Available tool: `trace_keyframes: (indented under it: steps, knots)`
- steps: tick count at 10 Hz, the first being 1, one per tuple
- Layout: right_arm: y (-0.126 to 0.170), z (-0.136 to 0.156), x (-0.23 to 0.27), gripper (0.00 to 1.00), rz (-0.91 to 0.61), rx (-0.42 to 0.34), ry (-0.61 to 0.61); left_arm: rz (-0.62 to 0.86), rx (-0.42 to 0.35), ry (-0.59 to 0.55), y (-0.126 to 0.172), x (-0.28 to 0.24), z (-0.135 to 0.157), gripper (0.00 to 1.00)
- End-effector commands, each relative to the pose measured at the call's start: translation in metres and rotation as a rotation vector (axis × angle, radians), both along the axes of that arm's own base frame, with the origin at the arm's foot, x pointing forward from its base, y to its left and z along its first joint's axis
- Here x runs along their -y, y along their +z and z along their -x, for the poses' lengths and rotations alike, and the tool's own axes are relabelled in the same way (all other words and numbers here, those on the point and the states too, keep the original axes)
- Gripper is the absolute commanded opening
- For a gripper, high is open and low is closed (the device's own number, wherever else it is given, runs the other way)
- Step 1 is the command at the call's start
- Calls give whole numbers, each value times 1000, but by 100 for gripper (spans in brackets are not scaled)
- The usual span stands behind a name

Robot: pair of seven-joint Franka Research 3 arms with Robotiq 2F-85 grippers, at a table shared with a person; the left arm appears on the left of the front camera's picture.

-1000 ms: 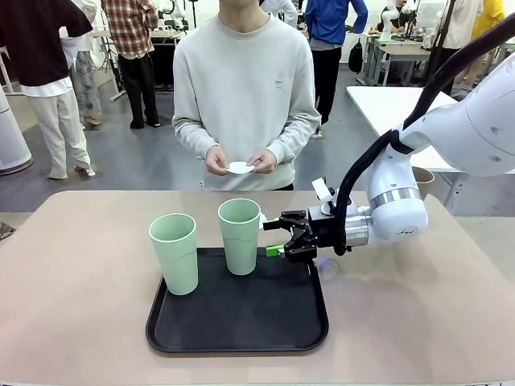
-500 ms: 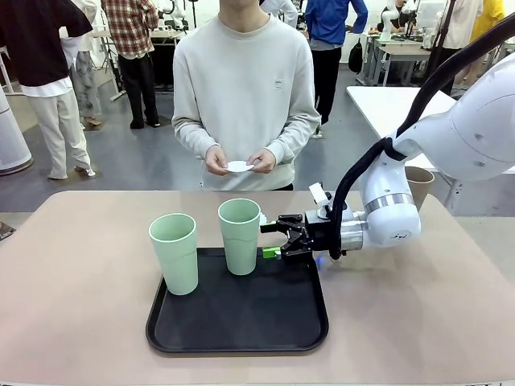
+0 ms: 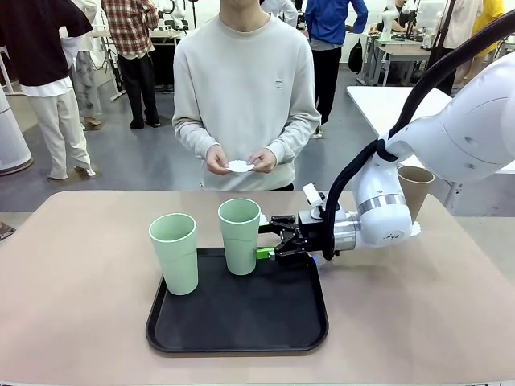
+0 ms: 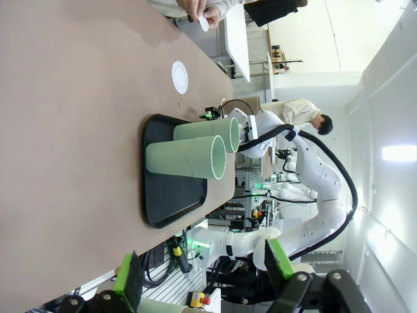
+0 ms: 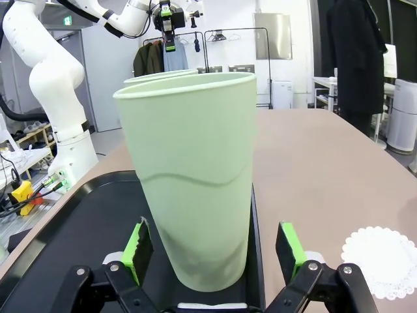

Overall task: Place coasters on the table and set cups on them.
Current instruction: Take one Reusable plastic cup from the Flat Tray and place it on a coaster set by the human.

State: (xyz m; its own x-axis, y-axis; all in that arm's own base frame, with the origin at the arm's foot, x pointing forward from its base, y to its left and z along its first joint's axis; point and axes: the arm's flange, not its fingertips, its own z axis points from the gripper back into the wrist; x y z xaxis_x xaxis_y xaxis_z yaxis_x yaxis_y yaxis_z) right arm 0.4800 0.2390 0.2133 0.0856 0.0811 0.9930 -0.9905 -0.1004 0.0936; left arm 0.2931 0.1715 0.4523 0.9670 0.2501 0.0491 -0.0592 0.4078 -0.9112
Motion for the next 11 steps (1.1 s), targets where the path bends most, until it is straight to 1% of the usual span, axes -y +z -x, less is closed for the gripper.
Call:
trace_keyframes:
  steps: [1,3,5,6,8,11]
  knots:
    - [-1,-8,-11,100,-6,-24,12,6,8,1,1,-1,1,100]
    - [-1,-10,-15,100,-4,-28,23,6,8,1,1,-1,1,100]
    - [-1,-12,-17,100,0,-52,21,6,8,1,1,-1,1,100]
    - [-3,-15,-17,100,-1,-88,2,6,8,1,1,-1,1,100]
    - [-3,-19,-17,100,8,-108,8,6,8,1,1,-1,1,100]
    - [-3,-20,-17,100,11,-113,4,6,8,1,1,-1,1,100]
